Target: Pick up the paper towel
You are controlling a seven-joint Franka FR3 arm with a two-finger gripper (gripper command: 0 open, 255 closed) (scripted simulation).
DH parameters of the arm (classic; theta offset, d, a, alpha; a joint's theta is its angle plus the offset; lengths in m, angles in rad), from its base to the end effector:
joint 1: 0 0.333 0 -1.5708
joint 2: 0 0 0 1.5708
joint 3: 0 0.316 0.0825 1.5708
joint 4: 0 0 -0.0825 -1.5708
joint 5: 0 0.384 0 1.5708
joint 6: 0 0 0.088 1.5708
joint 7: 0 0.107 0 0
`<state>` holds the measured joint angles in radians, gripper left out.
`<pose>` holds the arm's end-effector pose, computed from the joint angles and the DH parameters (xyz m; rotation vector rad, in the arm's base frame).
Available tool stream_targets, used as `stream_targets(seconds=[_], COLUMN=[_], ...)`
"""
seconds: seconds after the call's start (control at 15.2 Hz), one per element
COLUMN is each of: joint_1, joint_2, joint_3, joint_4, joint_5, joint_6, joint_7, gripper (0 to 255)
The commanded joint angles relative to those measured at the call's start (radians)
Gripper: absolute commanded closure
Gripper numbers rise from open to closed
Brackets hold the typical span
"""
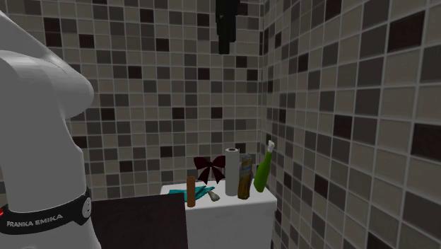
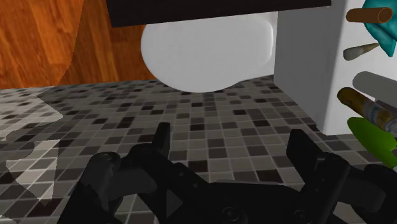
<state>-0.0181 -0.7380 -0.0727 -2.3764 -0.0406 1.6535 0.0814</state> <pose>0.3251 -0.0392 0.5722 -3.1242 0.2357 -0.0216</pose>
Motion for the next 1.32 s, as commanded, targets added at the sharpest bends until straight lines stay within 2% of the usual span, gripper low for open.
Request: stream_targets(seconds=[0.0, 0.66, 1.25], joint_1=[0.0, 0.086, 0.149], joint_2=[0.0, 0.119, 0.333], joint_3=[0.0, 0.172, 0.328], joint_4=[0.0, -0.097, -0.081], joint_5=[0.0, 0.103, 0.152], joint_6=[0.0, 0.212, 0.413], joint_7=[0.0, 0.178, 0.341], gripper=[0, 0, 0])
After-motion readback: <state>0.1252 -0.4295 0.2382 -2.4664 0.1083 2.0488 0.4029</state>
